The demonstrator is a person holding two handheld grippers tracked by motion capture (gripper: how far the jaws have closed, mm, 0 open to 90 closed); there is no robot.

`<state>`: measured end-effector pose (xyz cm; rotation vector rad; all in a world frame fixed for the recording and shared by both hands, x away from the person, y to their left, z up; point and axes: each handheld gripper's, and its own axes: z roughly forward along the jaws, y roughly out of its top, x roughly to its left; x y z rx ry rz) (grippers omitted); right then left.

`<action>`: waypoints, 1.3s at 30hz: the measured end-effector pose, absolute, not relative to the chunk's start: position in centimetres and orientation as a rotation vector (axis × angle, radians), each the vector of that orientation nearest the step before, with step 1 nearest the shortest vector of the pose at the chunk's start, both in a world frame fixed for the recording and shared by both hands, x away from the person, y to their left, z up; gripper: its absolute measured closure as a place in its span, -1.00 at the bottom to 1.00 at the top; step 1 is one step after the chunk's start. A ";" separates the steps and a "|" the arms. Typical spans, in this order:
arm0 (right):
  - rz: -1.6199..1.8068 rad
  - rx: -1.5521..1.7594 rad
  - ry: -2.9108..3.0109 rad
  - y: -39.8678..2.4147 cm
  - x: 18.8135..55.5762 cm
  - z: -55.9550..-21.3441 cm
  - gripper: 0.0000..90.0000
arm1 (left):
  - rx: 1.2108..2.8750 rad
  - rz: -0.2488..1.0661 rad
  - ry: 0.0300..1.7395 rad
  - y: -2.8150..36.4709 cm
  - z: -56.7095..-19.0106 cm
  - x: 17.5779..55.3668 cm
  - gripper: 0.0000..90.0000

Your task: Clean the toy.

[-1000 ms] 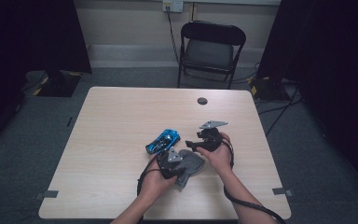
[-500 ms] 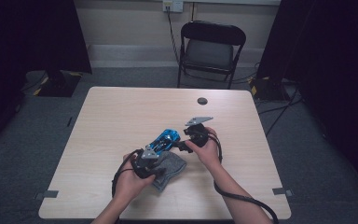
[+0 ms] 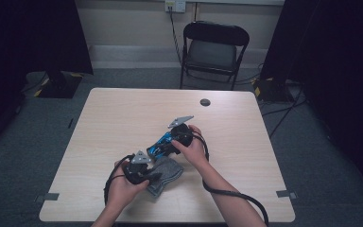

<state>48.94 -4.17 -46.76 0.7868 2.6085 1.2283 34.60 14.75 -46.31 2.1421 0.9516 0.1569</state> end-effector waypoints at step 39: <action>1.228 0.764 2.614 -4.3 49.5 -48.1 -0.69 | 1.974 0.304 1.210 23.5 -44.3 35.5 0.63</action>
